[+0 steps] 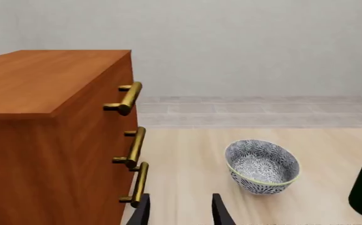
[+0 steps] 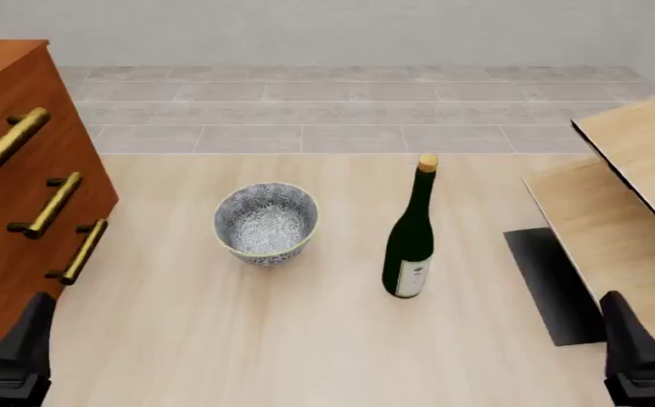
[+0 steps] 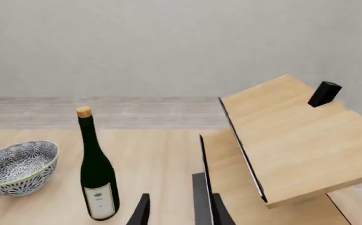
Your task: Put the wine bottle on the wine rack.
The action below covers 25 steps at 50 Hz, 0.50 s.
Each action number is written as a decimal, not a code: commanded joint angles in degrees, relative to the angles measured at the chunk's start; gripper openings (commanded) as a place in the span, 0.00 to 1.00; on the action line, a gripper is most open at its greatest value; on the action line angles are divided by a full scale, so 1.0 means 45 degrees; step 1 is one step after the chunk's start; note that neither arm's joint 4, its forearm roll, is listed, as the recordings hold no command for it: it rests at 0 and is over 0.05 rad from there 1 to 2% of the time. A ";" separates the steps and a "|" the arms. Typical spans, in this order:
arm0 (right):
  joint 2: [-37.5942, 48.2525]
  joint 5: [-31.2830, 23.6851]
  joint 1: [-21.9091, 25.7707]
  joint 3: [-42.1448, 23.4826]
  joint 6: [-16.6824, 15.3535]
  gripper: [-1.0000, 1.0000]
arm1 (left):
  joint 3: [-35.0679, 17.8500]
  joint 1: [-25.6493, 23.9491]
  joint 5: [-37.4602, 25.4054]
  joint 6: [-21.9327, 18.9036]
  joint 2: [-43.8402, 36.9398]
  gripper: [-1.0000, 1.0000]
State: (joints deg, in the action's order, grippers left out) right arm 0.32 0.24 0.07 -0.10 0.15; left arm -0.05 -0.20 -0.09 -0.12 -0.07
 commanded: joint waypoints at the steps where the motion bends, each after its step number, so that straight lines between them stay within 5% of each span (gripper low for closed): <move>1: 0.0259 0.0213 0.0158 -0.0080 0.0132 1.00 | -0.0059 -0.0157 -0.0160 -0.0085 -0.0007 1.00; 7: 0.0646 0.0673 0.0192 0.0008 0.0283 1.00 | -0.0097 -0.0195 -0.0239 -0.0264 0.0000 1.00; 25: 0.5492 0.5061 0.1369 -0.0354 0.0159 1.00 | -0.0115 -0.0202 -0.0248 -0.0566 -0.0005 1.00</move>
State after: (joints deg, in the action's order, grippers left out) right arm 15.08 14.23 3.84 -0.61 0.81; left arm -0.58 -0.81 -1.21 -1.84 -0.07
